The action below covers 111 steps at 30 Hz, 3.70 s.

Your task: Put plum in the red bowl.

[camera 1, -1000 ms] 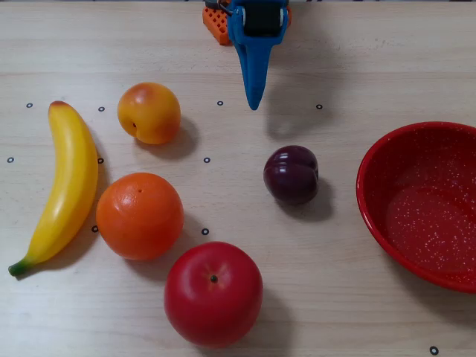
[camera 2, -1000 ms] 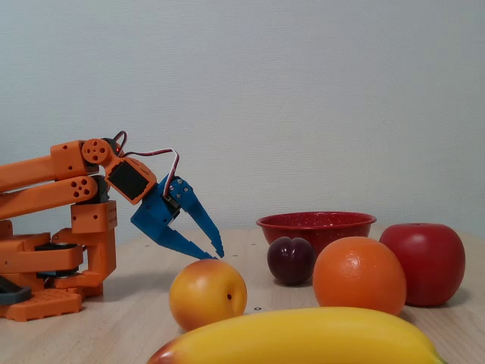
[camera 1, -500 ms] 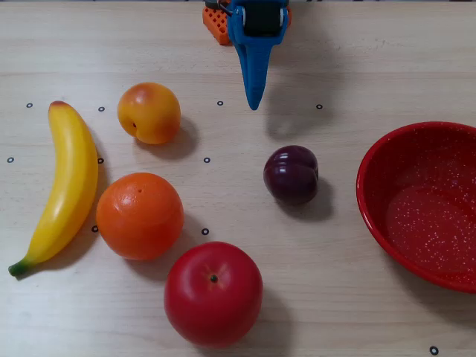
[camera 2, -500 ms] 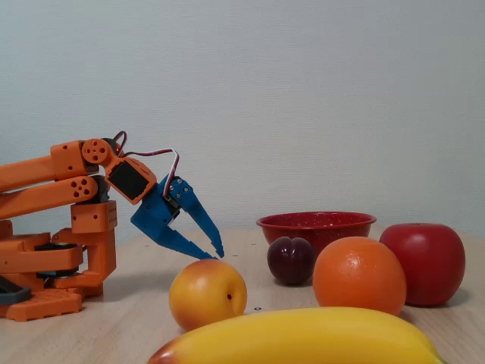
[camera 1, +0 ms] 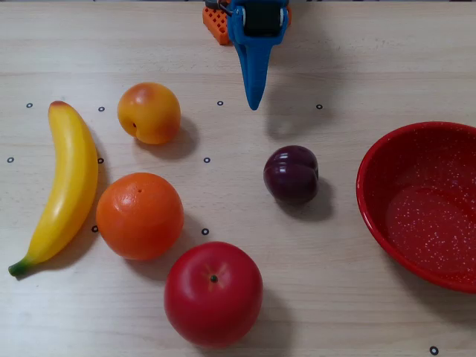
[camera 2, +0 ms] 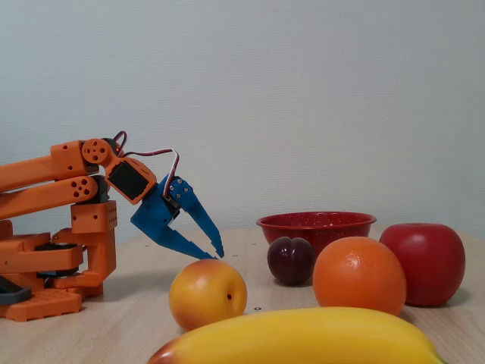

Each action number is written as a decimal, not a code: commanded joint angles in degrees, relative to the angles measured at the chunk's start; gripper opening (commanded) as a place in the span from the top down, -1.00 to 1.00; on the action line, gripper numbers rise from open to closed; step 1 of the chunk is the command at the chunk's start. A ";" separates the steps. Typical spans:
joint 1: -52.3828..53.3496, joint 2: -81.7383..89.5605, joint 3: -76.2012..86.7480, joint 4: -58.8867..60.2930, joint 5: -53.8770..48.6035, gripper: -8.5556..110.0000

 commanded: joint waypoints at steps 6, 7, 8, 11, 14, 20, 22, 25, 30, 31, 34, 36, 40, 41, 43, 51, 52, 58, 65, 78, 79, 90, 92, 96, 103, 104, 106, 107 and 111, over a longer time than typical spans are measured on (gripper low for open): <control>-0.70 1.23 1.23 -1.93 0.26 0.86; -0.70 1.23 1.23 -1.93 0.26 0.86; -0.70 1.23 1.23 -1.93 0.26 0.86; -0.70 1.23 1.23 -1.93 0.26 0.86; -0.70 1.23 1.23 -1.93 0.26 0.86; -0.70 1.23 1.23 -1.93 0.26 0.86; -0.70 1.23 1.23 -1.93 0.26 0.86; -0.70 1.23 1.23 -1.93 0.26 0.86; -0.70 1.23 1.23 -1.93 0.26 0.86; -0.70 1.23 1.23 -1.93 0.26 0.86; -0.70 1.23 1.23 -1.93 0.18 0.86; -0.70 1.23 1.23 -1.93 0.18 0.86; -0.70 1.23 1.23 -1.93 -0.09 0.86; -0.70 1.23 1.23 -1.93 -0.26 0.86; -0.70 1.23 1.23 -1.93 -0.26 0.86; -0.79 1.23 1.23 -1.93 -0.79 0.86; -0.88 1.23 1.23 -1.93 -1.05 0.86; -1.23 1.23 1.14 -1.93 -1.23 0.86; -2.64 1.23 0.62 -2.20 -3.69 0.86; -5.45 -7.03 -10.99 -2.37 -10.63 0.86; -5.89 -7.65 -12.13 -2.46 -10.72 0.86; -6.86 -13.62 -21.09 -2.55 -12.57 0.86; -6.86 -15.56 -23.20 -2.55 -13.10 0.86; -6.86 -20.83 -28.04 -2.55 -14.15 0.86; -7.03 -30.85 -36.47 -2.72 -15.56 0.86; -7.03 -32.61 -37.79 -2.72 -16.17 0.86; -6.77 -36.30 -40.43 -2.72 -16.70 0.86; -6.68 -38.23 -42.01 -2.72 -16.79 0.86; -5.89 -46.05 -48.34 -2.46 -16.70 0.86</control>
